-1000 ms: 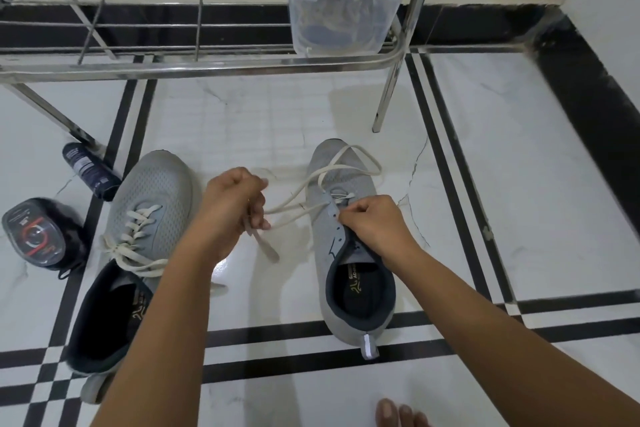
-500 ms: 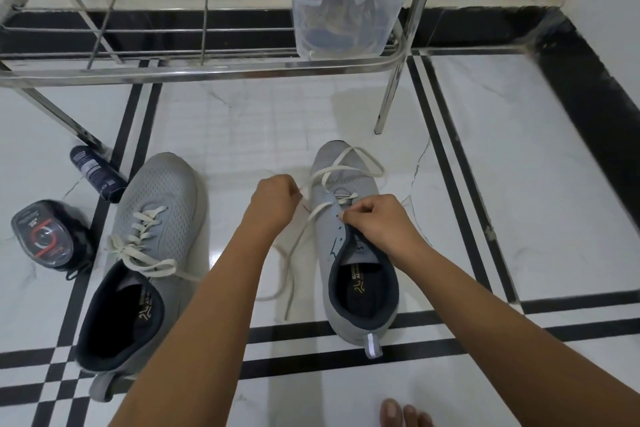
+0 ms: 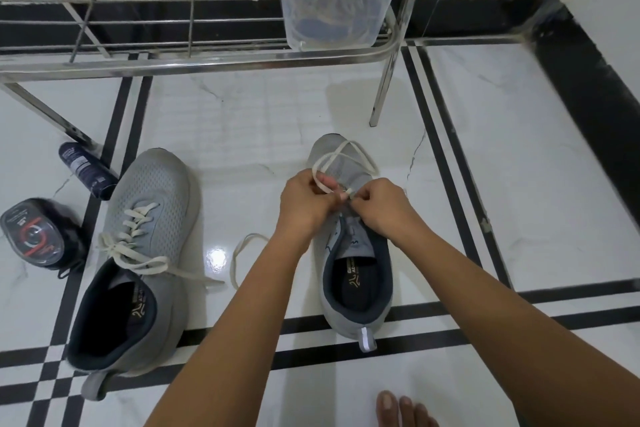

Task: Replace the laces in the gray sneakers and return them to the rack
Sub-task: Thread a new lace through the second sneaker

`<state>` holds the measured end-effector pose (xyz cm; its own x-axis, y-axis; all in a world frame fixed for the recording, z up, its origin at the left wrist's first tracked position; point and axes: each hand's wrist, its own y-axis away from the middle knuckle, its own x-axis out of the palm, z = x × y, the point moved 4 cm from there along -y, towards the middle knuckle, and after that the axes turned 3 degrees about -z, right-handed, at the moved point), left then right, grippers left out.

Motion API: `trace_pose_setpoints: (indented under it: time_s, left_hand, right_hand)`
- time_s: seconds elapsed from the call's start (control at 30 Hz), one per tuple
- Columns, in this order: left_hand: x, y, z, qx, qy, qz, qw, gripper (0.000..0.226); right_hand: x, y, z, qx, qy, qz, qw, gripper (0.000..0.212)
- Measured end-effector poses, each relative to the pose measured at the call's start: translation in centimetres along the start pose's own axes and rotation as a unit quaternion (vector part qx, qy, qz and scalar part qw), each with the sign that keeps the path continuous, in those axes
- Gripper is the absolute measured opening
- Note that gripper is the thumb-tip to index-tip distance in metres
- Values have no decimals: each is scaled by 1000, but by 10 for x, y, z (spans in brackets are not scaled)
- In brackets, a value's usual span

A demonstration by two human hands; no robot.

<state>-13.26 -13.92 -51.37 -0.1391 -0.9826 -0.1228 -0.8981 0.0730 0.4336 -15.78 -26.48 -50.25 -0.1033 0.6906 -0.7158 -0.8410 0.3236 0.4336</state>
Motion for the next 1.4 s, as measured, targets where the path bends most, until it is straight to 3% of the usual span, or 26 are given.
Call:
trace_pose_setpoints:
  time_s: [0.17,0.4,0.57,0.83,0.93,1.13,1.4]
  left_hand:
    - [15,3,-6,111,-174,-14,978,12]
    - [27,1,-7,156,-222,-8,962,10]
    - [28,-4,-4,152,-257,28,954,18]
    - [19,-5,-5,164,-344,3,925,19]
    - [14,-5,-1,154,-344,-24,926,16]
    - [15,-6,-2,147,-373,-1,916,12]
    - [20,-12,4,151,-352,17,923,16]
  right_hand:
    - [-4,-7,-10,17,-107,-2,994,15]
    - [-5,-10,-14,21,-131,6,991,13]
    - [-5,-10,-15,30,-136,16,990,12]
    - [-4,-15,-16,42,-177,28,983,12]
    - [-3,-15,-16,56,-187,26,980,10]
    - [-3,-13,-18,78,-198,36,976,21]
    - [-3,-12,-17,80,-196,32,977,20]
